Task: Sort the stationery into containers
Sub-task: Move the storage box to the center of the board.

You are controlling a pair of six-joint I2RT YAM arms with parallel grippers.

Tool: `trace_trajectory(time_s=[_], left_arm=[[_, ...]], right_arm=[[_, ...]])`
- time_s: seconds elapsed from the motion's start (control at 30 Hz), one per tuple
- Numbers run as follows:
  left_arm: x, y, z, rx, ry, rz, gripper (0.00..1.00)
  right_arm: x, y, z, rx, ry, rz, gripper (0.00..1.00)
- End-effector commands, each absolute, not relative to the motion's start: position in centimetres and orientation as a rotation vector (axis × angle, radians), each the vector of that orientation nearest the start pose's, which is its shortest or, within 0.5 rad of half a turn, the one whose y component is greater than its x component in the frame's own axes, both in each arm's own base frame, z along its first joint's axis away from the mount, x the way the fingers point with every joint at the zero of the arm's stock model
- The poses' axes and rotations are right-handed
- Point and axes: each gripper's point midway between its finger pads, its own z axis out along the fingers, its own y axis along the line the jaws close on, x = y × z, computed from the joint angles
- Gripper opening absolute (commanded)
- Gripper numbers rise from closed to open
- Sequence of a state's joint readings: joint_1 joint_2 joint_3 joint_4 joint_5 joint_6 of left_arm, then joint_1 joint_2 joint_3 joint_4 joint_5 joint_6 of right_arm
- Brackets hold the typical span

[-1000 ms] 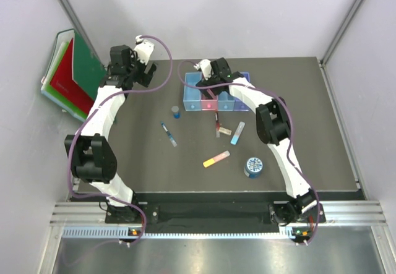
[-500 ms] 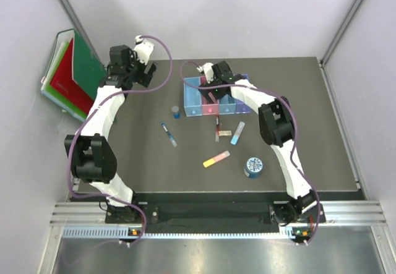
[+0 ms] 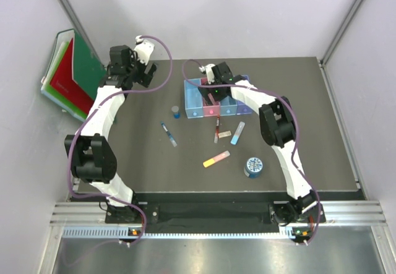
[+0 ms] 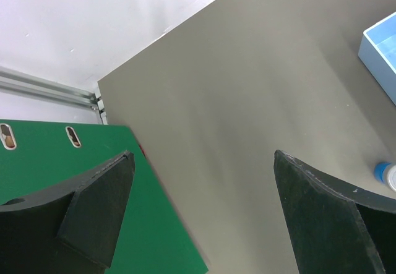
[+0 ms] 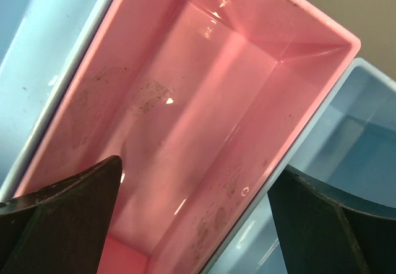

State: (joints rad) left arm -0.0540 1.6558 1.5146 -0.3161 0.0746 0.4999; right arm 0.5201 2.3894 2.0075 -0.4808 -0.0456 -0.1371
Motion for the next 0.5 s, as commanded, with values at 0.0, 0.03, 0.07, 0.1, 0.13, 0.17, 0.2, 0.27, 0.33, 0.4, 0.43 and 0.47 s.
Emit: trace_trajectory(time_s=[0.0, 0.03, 0.07, 0.1, 0.13, 0.17, 0.2, 0.27, 0.33, 0.4, 0.43, 0.47], left_arm=[[50.1, -2.2, 29.3, 0.593, 1.866, 0.206, 0.99], [50.0, -2.2, 29.3, 0.597, 1.865, 0.209, 0.99], [50.0, -2.1, 29.4, 0.599, 1.865, 0.212, 0.99], [50.0, -2.1, 29.4, 0.604, 1.865, 0.219, 0.99], [50.0, -2.0, 29.2, 0.606, 1.869, 0.219, 0.99], [50.0, -2.0, 29.3, 0.607, 1.867, 0.221, 0.99], [50.1, -2.0, 29.1, 0.609, 1.873, 0.219, 0.99], [50.0, -2.1, 29.2, 0.611, 1.874, 0.216, 0.99], [50.0, -2.1, 29.2, 0.614, 1.875, 0.215, 0.99], [50.0, -2.1, 29.2, 0.617, 1.874, 0.220, 0.99], [50.0, -2.1, 29.1, 0.619, 1.878, 0.217, 0.99], [50.0, -2.1, 29.1, 0.619, 1.878, 0.217, 0.99]], right_arm=[[50.3, 31.4, 6.8, -0.731, 2.301, 0.279, 0.96], [50.3, 31.5, 7.1, -0.703, 2.304, 0.284, 0.96], [50.0, 31.7, 6.9, -0.698, 2.313, 0.289, 0.96], [49.8, 31.9, 6.9, -0.693, 2.313, 0.296, 0.96], [49.7, 32.1, 6.9, -0.695, 2.313, 0.300, 0.96], [49.5, 32.3, 6.9, -0.698, 2.313, 0.301, 0.96], [49.5, 32.3, 6.9, -0.701, 2.313, 0.297, 0.96], [49.2, 32.5, 6.9, -0.645, 2.335, 0.320, 0.97], [48.8, 32.8, 6.9, -0.630, 2.345, 0.338, 0.97], [48.5, 33.0, 6.9, -0.607, 2.354, 0.345, 0.97], [48.4, 33.2, 7.0, -0.600, 2.353, 0.346, 0.97], [48.5, 33.2, 7.0, -0.590, 2.353, 0.344, 0.97]])
